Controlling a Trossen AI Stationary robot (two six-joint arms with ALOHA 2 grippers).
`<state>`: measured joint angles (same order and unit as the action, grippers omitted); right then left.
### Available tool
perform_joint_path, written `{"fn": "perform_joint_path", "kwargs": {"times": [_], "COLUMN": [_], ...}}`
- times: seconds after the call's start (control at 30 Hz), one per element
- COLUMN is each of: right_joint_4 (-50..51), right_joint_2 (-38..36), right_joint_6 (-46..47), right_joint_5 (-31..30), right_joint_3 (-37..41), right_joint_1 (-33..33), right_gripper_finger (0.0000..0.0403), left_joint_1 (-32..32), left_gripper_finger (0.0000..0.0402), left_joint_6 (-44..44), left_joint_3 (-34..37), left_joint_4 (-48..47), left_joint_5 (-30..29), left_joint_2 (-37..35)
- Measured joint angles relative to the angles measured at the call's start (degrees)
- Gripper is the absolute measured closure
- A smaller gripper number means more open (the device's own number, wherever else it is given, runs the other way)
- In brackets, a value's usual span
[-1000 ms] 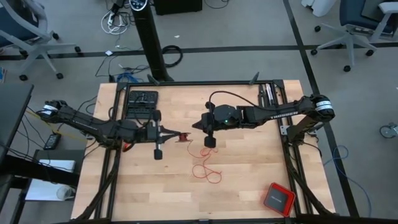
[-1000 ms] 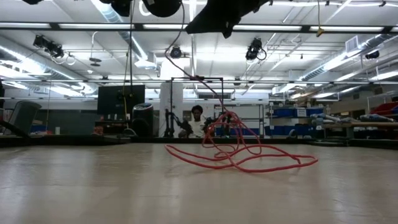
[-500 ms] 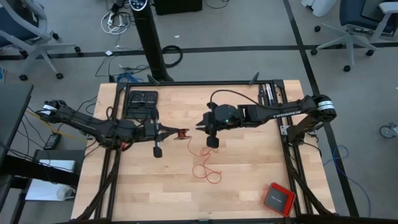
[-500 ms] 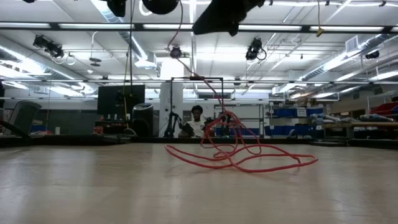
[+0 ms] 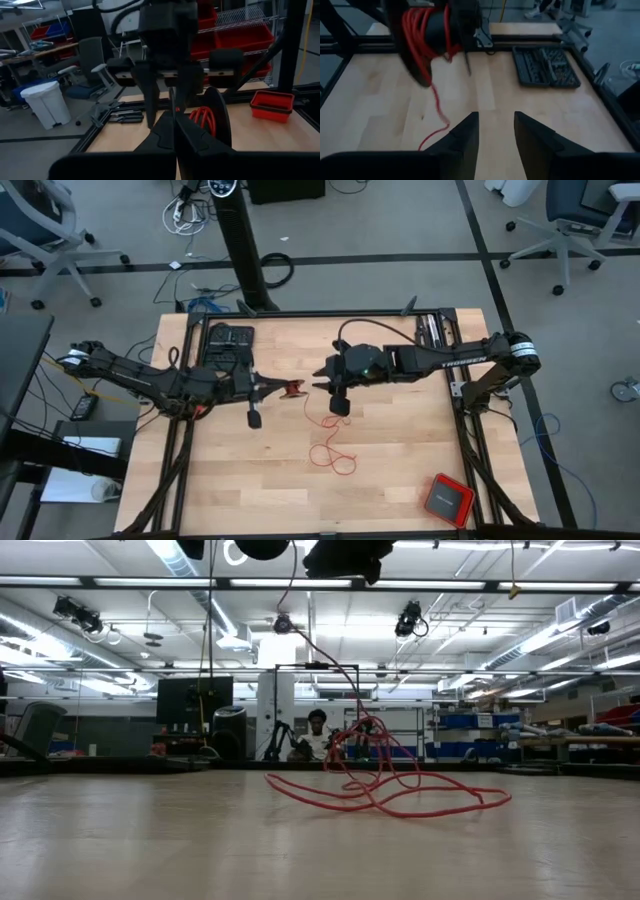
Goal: Coil cords
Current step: Uncoil the red wire from the spool
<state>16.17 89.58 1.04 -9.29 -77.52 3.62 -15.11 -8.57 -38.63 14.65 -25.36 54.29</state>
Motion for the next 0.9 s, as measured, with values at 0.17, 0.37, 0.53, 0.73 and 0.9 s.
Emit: {"fn": "perform_joint_path", "kwargs": {"times": [0.17, 0.37, 0.53, 0.73, 0.9], "right_joint_4": [-0.22, 0.16, 0.54, 1.11, 1.72], "right_joint_2": [0.0, 0.06, 1.17, 4.31, 5.04], "right_joint_6": [1.26, 2.05, 4.66, 5.92, 6.43], "right_joint_5": [0.01, 0.38, 3.17, 6.34, 6.63], "right_joint_3": [0.0, 0.0, 0.05, 0.07, 0.09], "right_joint_1": [0.45, 0.75, 0.93, 0.87, -0.05], "right_gripper_finger": [0.028, 0.028, 0.028, 0.028, 0.028], "left_joint_1": [-0.04, -0.37, -0.18, 0.9, 0.87], "left_gripper_finger": [0.0401, 0.0401, 0.0401, 0.0401, 0.0401], "left_joint_6": [0.14, -0.01, -0.13, 0.08, 0.02], "left_joint_3": [0.0, 0.0, 0.0, 0.02, -0.54], "left_joint_4": [0.05, 0.47, -3.58, -7.22, -7.33], "left_joint_5": [0.82, 1.25, -2.73, -3.68, -0.4], "left_joint_2": [0.01, 0.01, -0.22, -0.47, -0.47]}}
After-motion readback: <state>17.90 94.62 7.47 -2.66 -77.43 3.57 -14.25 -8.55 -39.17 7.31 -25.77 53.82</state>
